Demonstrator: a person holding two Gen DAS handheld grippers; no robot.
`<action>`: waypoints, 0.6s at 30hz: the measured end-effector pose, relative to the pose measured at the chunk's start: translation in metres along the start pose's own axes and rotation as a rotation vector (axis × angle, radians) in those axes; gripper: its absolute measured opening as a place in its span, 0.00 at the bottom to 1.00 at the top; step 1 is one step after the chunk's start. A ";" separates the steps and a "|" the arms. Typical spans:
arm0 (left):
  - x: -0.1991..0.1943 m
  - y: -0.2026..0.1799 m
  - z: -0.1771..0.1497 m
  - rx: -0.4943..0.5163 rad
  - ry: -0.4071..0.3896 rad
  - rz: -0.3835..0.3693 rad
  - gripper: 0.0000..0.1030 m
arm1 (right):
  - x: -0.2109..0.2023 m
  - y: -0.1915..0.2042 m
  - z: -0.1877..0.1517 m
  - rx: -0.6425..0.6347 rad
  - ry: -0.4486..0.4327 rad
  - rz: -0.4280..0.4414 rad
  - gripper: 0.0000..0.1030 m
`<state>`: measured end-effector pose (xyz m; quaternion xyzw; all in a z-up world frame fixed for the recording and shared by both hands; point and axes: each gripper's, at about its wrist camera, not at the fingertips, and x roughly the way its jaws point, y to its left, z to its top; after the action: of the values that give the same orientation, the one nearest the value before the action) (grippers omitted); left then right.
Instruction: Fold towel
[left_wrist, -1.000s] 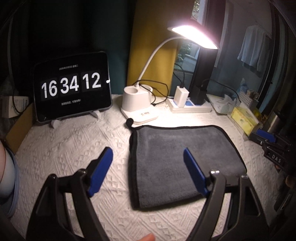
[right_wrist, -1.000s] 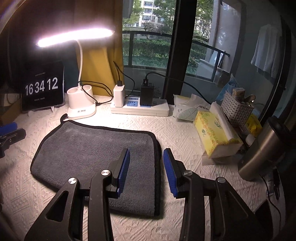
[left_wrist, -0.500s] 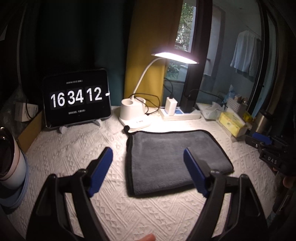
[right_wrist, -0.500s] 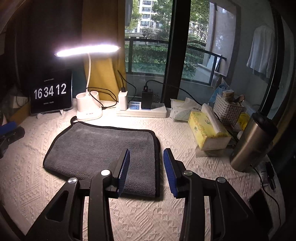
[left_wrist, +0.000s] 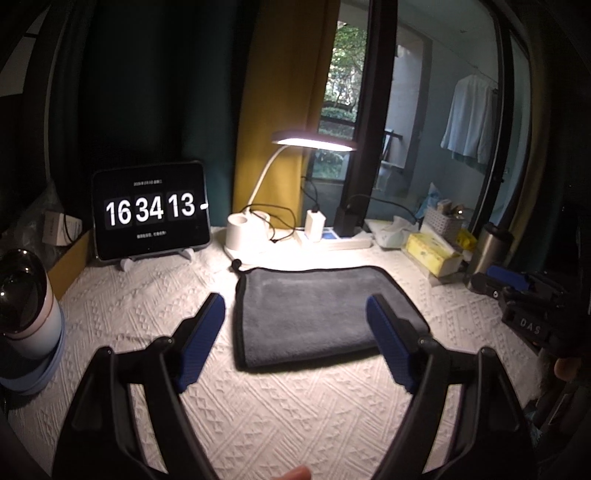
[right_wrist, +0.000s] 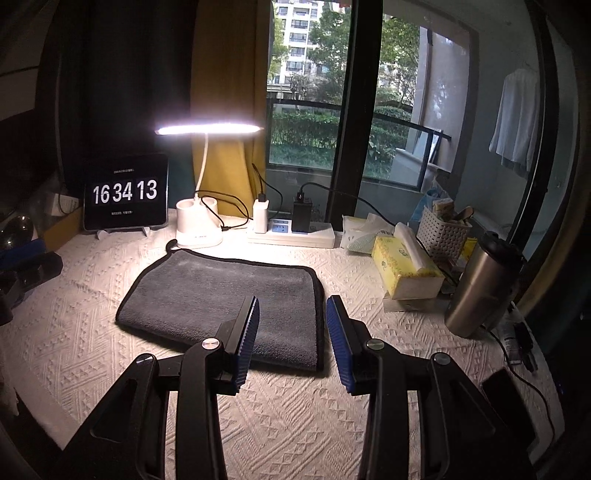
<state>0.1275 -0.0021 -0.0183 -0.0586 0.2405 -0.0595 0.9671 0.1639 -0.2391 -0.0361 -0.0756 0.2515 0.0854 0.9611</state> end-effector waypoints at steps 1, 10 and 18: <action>-0.004 -0.001 -0.001 0.001 -0.007 -0.002 0.78 | -0.003 0.001 -0.001 -0.003 -0.003 0.002 0.39; -0.041 -0.008 -0.012 -0.011 -0.084 -0.036 0.78 | -0.036 0.006 -0.011 -0.005 -0.067 0.002 0.39; -0.068 -0.013 -0.025 -0.003 -0.142 -0.022 0.78 | -0.065 0.013 -0.020 -0.023 -0.123 -0.007 0.39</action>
<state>0.0553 -0.0070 -0.0074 -0.0665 0.1709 -0.0655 0.9809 0.0958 -0.2383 -0.0227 -0.0819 0.1906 0.0897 0.9741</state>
